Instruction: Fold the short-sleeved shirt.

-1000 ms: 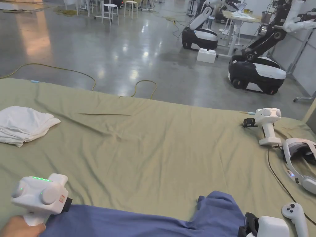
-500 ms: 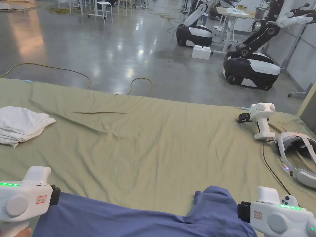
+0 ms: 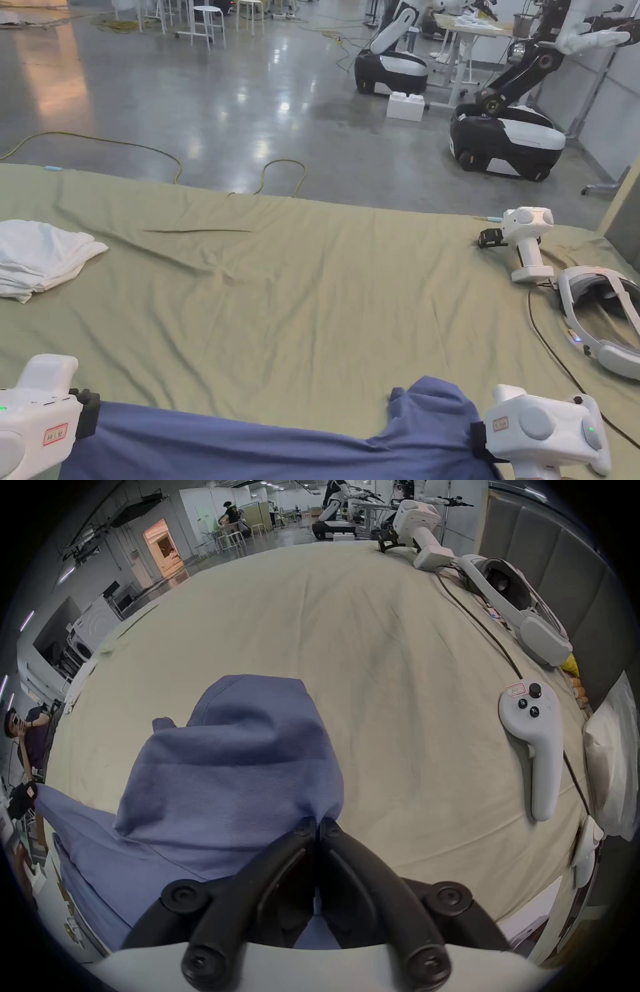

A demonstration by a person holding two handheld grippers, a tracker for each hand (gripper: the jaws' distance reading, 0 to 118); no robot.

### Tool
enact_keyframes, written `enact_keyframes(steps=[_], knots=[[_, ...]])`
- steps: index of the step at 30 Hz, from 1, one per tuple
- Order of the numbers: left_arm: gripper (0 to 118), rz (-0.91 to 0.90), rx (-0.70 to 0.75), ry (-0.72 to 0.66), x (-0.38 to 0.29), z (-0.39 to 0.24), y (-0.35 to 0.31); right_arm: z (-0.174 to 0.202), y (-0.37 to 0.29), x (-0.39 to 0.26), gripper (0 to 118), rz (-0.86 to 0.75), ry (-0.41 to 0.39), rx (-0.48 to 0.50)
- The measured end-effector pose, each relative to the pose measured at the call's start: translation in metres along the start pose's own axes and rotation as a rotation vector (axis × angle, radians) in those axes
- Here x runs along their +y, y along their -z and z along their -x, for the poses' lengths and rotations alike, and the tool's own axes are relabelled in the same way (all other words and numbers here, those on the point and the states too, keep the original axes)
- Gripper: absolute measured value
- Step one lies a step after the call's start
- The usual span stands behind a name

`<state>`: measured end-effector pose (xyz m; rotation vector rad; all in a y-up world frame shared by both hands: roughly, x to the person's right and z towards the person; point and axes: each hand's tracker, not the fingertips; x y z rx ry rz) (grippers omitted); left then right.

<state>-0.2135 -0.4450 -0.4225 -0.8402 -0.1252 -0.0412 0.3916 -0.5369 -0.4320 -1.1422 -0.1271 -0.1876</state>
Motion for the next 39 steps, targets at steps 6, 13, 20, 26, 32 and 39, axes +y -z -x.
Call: enact_keyframes(steps=[6,13,20,26,32,39], knots=[[4,-0.006,-0.018,-0.027,0.005,0.007,-0.011,0.002,-0.043,-0.013,1,-0.113,-0.049,-0.001],[4,-0.047,-0.037,-0.016,-0.001,0.02,-0.042,0.001,-0.126,-0.055,1,-0.244,-0.096,-0.005],[4,-0.085,-0.058,0.0,-0.031,0.028,-0.083,-0.001,-0.184,-0.114,1,-0.275,-0.152,-0.018],[4,-0.035,-0.057,0.005,-0.08,0.032,-0.101,0.001,-0.192,-0.175,1,-0.193,-0.226,-0.056],[4,0.12,-0.033,0.028,-0.136,0.033,-0.093,-0.003,-0.17,-0.23,1,-0.06,-0.232,-0.09],[5,0.229,-0.016,0.046,-0.173,0.032,-0.057,-0.007,-0.135,-0.257,1,-0.017,-0.189,-0.1]])
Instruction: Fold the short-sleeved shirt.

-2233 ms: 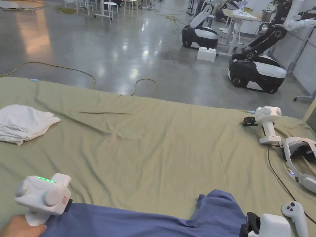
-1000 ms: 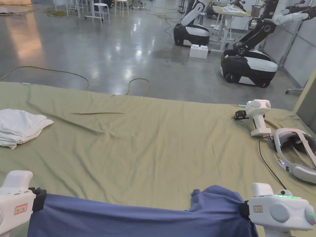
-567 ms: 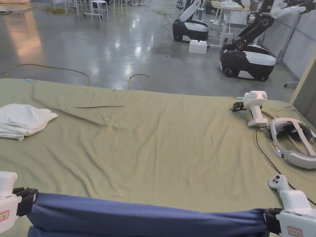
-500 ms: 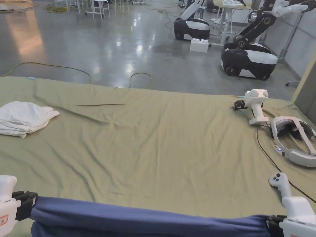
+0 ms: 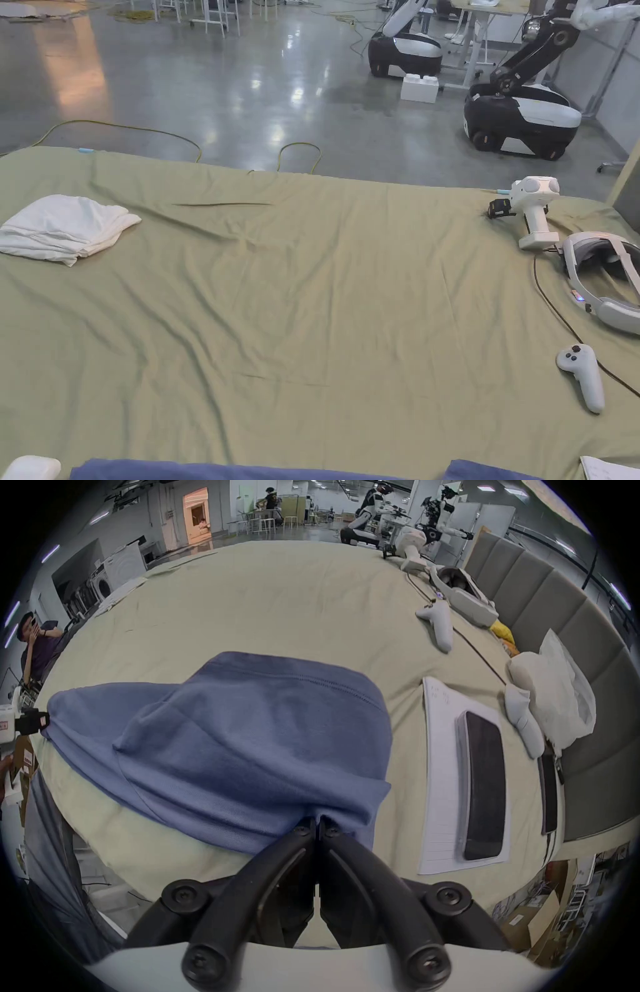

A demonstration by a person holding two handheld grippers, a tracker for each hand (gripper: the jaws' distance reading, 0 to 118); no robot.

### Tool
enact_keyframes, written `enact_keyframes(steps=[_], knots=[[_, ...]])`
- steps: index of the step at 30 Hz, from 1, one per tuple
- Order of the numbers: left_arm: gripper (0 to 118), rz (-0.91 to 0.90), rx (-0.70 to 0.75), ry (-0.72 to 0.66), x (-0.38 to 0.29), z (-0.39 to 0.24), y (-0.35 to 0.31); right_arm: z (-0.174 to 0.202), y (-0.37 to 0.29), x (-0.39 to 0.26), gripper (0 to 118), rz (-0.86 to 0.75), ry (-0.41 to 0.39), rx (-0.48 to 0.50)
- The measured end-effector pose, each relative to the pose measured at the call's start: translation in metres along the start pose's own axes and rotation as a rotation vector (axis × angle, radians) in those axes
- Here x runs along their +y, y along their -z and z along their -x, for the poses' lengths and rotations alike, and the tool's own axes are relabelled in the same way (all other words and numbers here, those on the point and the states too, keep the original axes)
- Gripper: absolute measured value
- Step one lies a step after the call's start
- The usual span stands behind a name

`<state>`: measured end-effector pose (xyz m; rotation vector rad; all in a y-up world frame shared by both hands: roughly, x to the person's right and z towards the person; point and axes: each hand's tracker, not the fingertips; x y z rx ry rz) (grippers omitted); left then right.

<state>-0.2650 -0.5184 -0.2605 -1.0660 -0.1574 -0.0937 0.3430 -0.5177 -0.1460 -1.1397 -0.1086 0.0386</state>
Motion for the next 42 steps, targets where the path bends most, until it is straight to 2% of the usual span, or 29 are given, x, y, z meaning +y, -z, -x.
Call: enact_keyframes(steps=[2,3,4,7,8,9,12,14,18,21,24,28,29,30,31,32,33,36,38,42], knots=[[8,0.005,0.008,-0.008,-0.001,-0.001,0.007,0.002,0.006,0.0,5,-0.01,0.011,-0.006],[13,0.001,0.011,-0.013,-0.002,-0.001,0.007,0.003,0.007,0.0,17,-0.01,0.012,-0.008],[24,-0.001,0.012,-0.022,-0.001,0.001,0.005,0.005,0.009,0.001,34,-0.004,0.014,-0.014],[37,-0.003,0.041,-0.051,0.003,0.007,0.003,0.011,-0.002,0.003,47,-0.007,-0.033,-0.149],[48,-0.009,0.039,-0.063,0.005,0.008,-0.003,0.01,-0.009,0.005,57,-0.013,-0.035,-0.141],[51,-0.024,0.026,-0.084,0.007,0.01,-0.008,0.009,-0.016,0.008,63,-0.023,-0.025,-0.138],[53,-0.149,-0.018,-0.147,0.02,0.008,-0.031,0.012,-0.048,0.021,64,-0.151,0.019,-0.143],[53,-0.239,-0.036,-0.139,0.035,0.001,-0.045,0.019,-0.066,0.035,64,-0.237,0.033,-0.157],[53,-0.39,-0.045,-0.093,0.067,-0.025,-0.067,0.033,-0.091,0.066,64,-0.433,0.072,-0.121],[53,-0.494,-0.019,-0.065,0.087,-0.054,-0.085,0.05,-0.107,0.084,64,-0.579,0.096,-0.131],[52,-0.595,-0.003,-0.058,0.102,-0.072,-0.093,0.069,-0.121,0.1,64,-0.73,0.131,-0.082],[50,-0.715,0.028,-0.019,0.116,-0.101,-0.11,0.099,-0.133,0.117,58,-0.895,0.141,-0.076],[46,-0.742,0.044,-0.006,0.117,-0.108,-0.114,0.105,-0.136,0.121,55,-0.923,0.144,-0.075],[41,-0.774,0.052,0.005,0.118,-0.115,-0.118,0.112,-0.137,0.124,47,-0.959,0.149,-0.068],[34,-0.797,0.059,0.006,0.119,-0.119,-0.121,0.117,-0.138,0.126,31,-0.989,0.152,-0.067],[19,-0.819,0.071,0.006,0.12,-0.124,-0.125,0.123,-0.14,0.13,14,-1.008,0.151,-0.078],[4,-0.835,0.078,0.002,0.121,-0.128,-0.128,0.129,-0.141,0.133,11,-1.031,0.152,-0.104],[0,-0.852,0.083,-0.021,0.125,-0.133,-0.135,0.138,-0.143,0.139,0,-1.068,0.14,-0.106],[0,-0.854,0.042,-0.041,0.127,-0.129,-0.138,0.144,-0.143,0.145,0,-1.067,0.144,-0.13],[0,-0.84,0.061,-0.051,0.124,-0.114,-0.14,0.146,-0.145,0.15,0,-1.07,0.155,-0.106]])
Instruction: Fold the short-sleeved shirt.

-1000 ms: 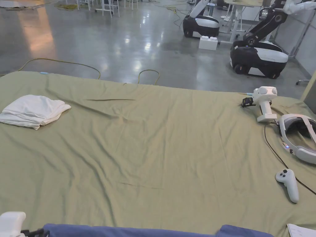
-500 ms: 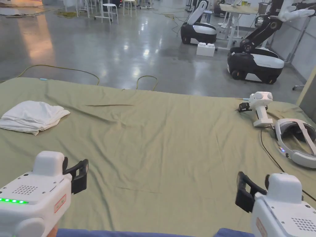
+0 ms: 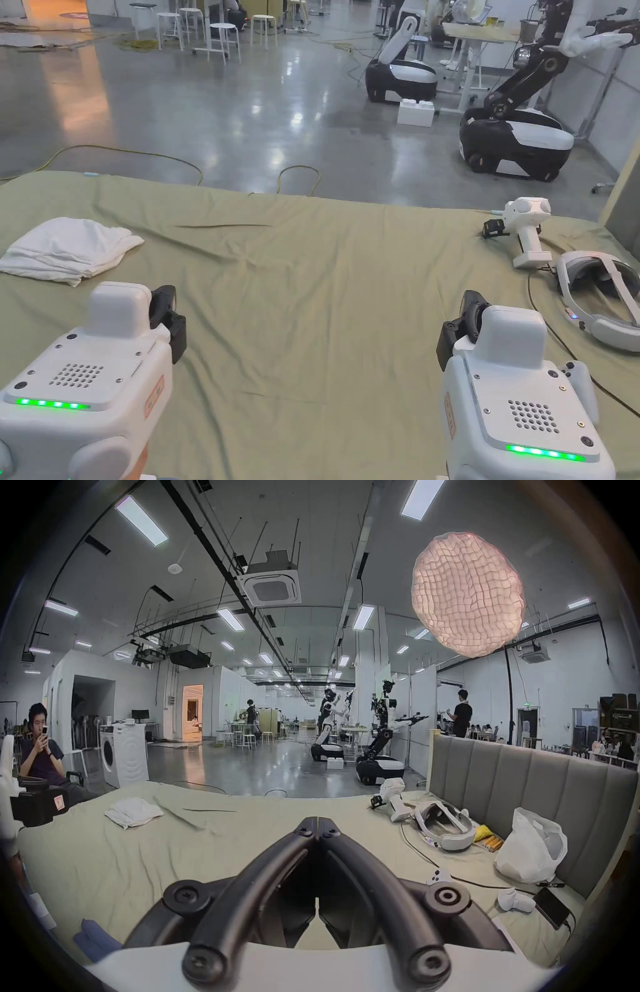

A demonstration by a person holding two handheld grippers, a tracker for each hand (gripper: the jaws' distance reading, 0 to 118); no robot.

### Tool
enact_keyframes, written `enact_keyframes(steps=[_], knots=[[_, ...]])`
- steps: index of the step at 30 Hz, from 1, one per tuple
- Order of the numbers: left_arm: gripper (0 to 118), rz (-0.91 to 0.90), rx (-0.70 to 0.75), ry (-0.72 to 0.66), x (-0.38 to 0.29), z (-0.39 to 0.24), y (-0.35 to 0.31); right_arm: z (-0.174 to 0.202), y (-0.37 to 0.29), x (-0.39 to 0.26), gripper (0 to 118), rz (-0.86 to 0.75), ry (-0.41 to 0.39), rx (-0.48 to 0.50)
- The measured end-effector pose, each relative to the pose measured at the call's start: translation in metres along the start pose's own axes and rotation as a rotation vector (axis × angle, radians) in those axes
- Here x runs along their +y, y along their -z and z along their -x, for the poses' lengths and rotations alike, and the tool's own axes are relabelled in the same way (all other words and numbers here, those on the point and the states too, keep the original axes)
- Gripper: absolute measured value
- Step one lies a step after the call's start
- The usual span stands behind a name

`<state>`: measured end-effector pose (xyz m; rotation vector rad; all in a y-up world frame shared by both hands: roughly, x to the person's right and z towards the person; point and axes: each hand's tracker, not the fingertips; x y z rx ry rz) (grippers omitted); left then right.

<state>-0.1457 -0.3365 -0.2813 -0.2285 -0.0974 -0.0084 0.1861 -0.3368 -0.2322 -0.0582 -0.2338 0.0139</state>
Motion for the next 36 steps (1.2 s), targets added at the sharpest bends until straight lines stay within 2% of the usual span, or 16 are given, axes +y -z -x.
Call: enact_keyframes(steps=[6,10,14,18,20,21,25,26,33,36], knots=[[0,0.249,-0.069,-0.102,-0.025,0.077,0.006,-0.003,0.005,-0.004,0,0.042,-0.017,0.035],[0,0.442,-0.085,-0.168,-0.061,0.132,0.009,-0.004,0.007,-0.012,0,0.074,-0.027,0.048],[2,0.616,-0.165,-0.272,-0.099,0.166,0.011,-0.004,0.01,-0.018,0,0.104,-0.022,0.055],[36,0.769,-0.235,-0.424,-0.148,0.203,0.032,-0.001,0.013,-0.023,0,0.131,-0.024,0.064],[60,0.821,-0.29,-0.509,-0.169,0.216,0.04,0.0,0.013,-0.026,0,0.145,-0.03,0.07],[65,0.841,-0.293,-0.535,-0.176,0.219,0.043,0.0,0.013,-0.028,0,0.151,-0.032,0.073],[66,0.896,-0.381,-0.625,-0.21,0.238,0.058,0.001,0.014,-0.033,0,0.17,-0.051,0.079],[66,0.915,-0.395,-0.657,-0.2,0.212,0.046,0.001,0.014,-0.034,0,0.176,-0.054,0.079],[66,0.847,-0.559,-0.796,-0.228,0.211,0.054,0.001,0.014,-0.042,0,0.206,-0.053,0.08],[65,0.838,-0.578,-0.924,-0.231,0.213,0.054,0.002,0.014,-0.044,0,0.22,-0.041,0.082]])
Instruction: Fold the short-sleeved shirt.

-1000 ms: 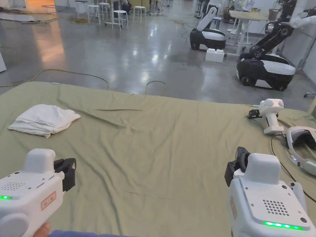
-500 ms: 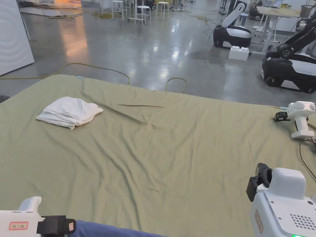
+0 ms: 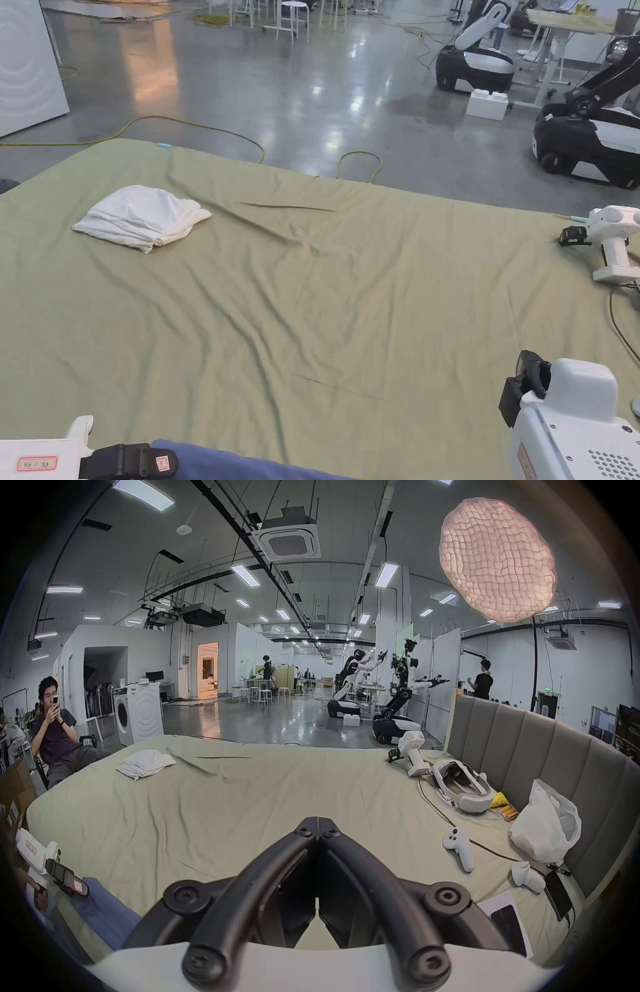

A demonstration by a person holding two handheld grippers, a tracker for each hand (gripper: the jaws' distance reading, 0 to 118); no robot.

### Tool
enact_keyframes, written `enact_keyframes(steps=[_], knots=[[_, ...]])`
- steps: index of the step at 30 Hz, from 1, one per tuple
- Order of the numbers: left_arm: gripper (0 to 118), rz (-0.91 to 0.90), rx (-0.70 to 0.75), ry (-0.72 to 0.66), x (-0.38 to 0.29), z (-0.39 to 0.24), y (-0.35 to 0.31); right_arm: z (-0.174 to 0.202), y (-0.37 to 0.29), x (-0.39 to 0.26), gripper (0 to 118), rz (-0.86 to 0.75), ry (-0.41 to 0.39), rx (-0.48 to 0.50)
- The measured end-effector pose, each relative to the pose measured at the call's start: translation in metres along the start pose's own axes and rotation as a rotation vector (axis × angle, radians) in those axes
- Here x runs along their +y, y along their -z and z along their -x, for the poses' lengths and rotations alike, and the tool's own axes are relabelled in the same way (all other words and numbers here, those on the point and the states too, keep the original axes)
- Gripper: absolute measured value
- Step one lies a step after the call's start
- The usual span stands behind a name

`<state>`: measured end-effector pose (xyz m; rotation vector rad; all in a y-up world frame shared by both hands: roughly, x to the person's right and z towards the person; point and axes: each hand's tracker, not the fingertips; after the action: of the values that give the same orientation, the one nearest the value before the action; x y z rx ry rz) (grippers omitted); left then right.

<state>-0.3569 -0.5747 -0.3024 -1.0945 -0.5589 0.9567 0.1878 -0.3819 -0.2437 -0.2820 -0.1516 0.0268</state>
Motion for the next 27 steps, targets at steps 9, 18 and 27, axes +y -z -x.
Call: enact_keyframes(steps=[9,18,27], knots=[[14,0.022,0.037,0.045,0.002,0.001,0.015,0.005,0.002,-0.004,0,0.021,0.0,0.01],[10,-0.026,0.057,0.122,0.001,-0.038,-0.011,-0.001,0.0,0.001,0,0.016,-0.025,0.005],[10,-0.102,0.209,0.248,0.027,-0.099,-0.076,-0.007,0.0,0.005,0,0.001,-0.019,0.006]])
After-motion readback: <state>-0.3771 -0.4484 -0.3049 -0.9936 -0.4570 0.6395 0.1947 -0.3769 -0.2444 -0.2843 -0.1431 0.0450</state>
